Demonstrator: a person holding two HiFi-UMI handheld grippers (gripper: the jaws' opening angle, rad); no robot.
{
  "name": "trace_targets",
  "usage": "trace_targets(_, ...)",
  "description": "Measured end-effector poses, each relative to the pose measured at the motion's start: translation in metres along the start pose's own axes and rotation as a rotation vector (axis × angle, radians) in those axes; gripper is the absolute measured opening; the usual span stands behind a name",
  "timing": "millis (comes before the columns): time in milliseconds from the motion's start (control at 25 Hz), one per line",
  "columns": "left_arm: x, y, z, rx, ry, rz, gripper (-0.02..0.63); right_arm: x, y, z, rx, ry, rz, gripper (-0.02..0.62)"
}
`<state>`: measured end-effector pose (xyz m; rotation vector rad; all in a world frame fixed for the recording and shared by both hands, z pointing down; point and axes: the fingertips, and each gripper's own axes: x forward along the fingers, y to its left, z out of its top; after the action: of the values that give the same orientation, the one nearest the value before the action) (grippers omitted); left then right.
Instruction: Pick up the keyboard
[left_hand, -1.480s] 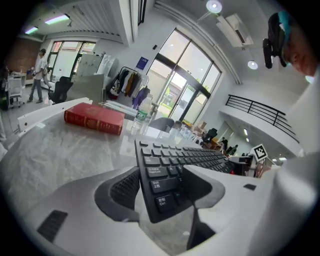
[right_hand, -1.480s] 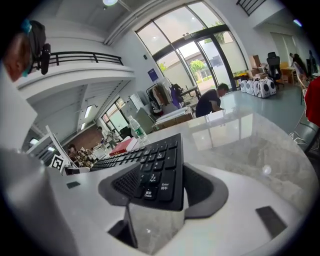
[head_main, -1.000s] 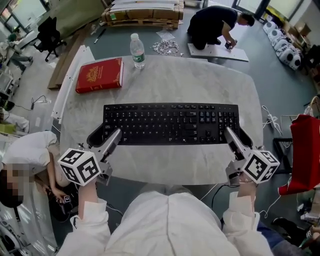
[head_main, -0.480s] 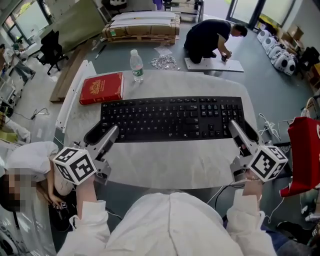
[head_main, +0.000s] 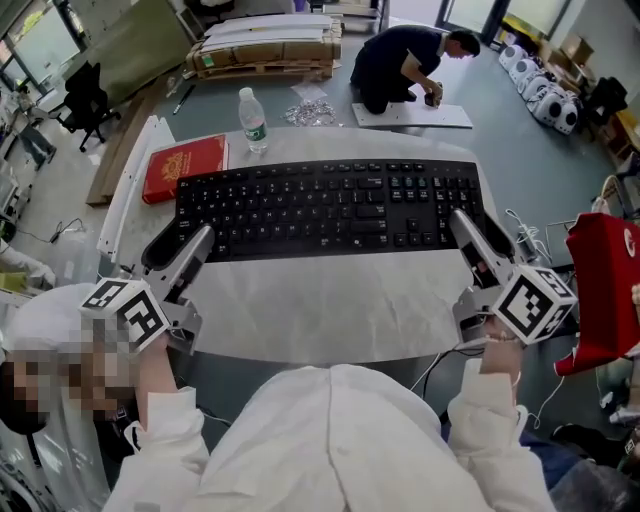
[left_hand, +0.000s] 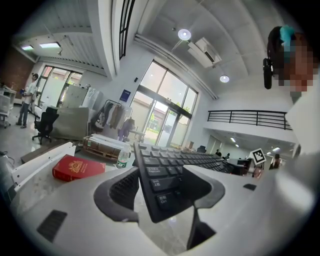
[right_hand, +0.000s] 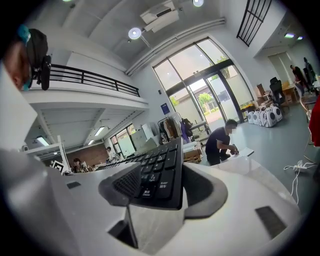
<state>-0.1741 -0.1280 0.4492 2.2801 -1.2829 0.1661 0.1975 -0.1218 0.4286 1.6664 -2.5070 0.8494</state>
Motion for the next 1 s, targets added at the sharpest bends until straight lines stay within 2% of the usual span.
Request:
trace_targets(160, 0.013, 0.005, -0.010, 0.003, -0.024, -0.014, 0.265, 0.008, -0.011, -0.011, -0.006, -0.004, 0.013, 0.275)
trace_targets(400, 0.015, 0.001, -0.014, -0.010, 0.007, -0.001, 0.265, 0.009, -0.010, -0.010, -0.014, 0.003, 0.017, 0.275)
trace_targets(640, 0.015, 0.000, -0.012, 0.011, -0.009, 0.004, 0.265, 0.011, -0.010, -0.013, -0.033, 0.033, 0.016, 0.273)
trace_targets(840, 0.019, 0.000, -0.021, -0.026, -0.009, -0.035, 0.265, 0.010, -0.011, -0.013, -0.056, 0.051, 0.014, 0.273)
trace_targets(1000, 0.020, 0.001, -0.020, -0.024, -0.011, -0.037, 0.265, 0.009, -0.010, -0.012, -0.060, 0.055, 0.010, 0.273)
